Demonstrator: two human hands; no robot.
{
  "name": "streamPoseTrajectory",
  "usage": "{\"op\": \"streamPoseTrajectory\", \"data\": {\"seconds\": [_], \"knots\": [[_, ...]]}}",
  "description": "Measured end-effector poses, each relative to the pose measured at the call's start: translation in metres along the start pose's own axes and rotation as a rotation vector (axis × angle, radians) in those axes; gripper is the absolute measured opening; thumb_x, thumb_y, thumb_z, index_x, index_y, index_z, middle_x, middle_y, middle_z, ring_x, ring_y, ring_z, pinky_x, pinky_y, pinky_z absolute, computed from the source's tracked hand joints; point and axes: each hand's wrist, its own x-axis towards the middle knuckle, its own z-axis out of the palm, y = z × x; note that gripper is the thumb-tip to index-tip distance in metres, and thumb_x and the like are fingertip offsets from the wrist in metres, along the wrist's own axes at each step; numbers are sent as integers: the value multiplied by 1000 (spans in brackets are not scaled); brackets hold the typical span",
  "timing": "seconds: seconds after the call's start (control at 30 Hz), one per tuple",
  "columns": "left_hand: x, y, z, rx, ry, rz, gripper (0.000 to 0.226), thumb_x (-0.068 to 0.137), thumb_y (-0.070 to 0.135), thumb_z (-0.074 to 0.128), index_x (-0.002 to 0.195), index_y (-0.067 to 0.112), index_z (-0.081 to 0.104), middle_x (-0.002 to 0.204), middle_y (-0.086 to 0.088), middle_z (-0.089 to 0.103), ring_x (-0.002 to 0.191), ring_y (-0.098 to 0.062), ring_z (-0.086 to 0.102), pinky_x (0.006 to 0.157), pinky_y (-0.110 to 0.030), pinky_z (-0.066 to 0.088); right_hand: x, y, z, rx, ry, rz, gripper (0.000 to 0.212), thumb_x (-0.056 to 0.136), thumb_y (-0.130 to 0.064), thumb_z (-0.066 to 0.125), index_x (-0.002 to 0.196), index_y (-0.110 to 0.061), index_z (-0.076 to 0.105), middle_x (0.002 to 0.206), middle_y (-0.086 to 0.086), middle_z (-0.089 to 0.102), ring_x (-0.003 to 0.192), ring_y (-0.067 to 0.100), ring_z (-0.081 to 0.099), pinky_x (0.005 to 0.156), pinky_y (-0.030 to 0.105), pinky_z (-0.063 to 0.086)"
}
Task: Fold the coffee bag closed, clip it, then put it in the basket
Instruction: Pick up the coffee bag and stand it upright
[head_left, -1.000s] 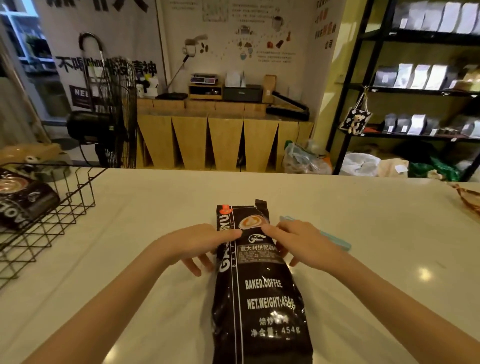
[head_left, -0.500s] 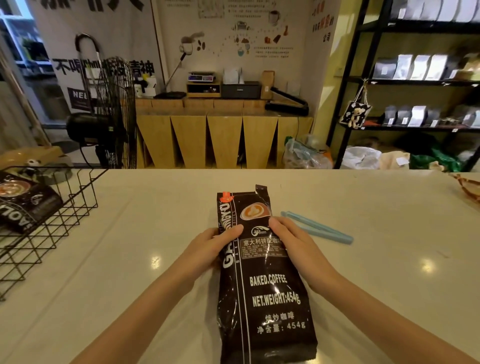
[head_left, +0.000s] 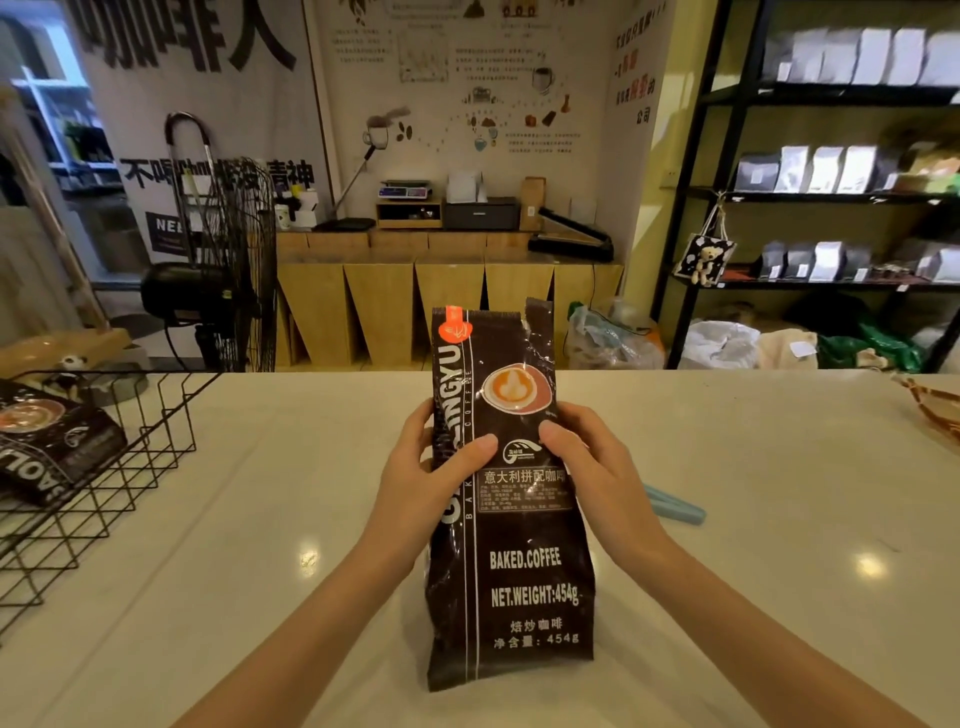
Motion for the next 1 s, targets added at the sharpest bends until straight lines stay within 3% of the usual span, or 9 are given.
{"op": "streamPoseTrajectory", "data": {"seconds": [0.2, 0.3, 0.57, 0.73, 0.9, 1.0], "knots": [[9, 5, 6, -6, 32, 96, 64, 63, 29, 70, 119, 37, 40, 107, 17, 57, 97, -7, 62, 67, -20, 55, 8, -4, -3, 30, 19, -70, 26, 89, -17, 52, 114, -11, 55, 94, 0, 69, 78, 4, 69, 59, 15, 52], [9, 4, 7, -18, 39, 93, 72, 56, 34, 69, 121, 35, 38, 109, 16, 56, 98, -8, 61, 66, -19, 55, 9, -1, -5, 16, 35, -81, 25, 87, -19, 54, 112, -14, 56, 98, 0, 69, 84, 7, 69, 61, 17, 54], [12, -7, 2, -39, 30, 0, 86, 52, 34, 73, 129, 31, 37, 119, 4, 57, 103, -17, 61, 80, -37, 54, 11, 8, -10, 31, 87, -43, 29, 77, -18, 67, 106, -17, 62, 98, -2, 71, 87, 11, 69, 64, 21, 55], [14, -7, 1, -121, 22, -39, 83, 50, 30, 73, 126, 31, 40, 118, 0, 59, 103, -21, 62, 78, -38, 54, 11, 7, -10, 199, 80, 52, 34, 66, -18, 74, 98, -27, 68, 92, -4, 76, 87, 14, 71, 66, 26, 58], [13, -8, 2, -165, 57, -40, 77, 53, 30, 71, 124, 31, 41, 116, -1, 59, 103, -24, 61, 78, -39, 54, 13, 7, -11, 331, 10, 180, 48, 65, -37, 64, 110, -18, 64, 104, 2, 72, 97, 17, 67, 75, 29, 51], [13, -9, 0, -199, 80, -46, 74, 56, 31, 69, 124, 29, 42, 117, -3, 59, 104, -25, 61, 81, -41, 53, 11, 9, -10, 343, -16, 214, 48, 69, -37, 61, 112, -17, 63, 109, 3, 71, 102, 19, 65, 77, 29, 51]]}}
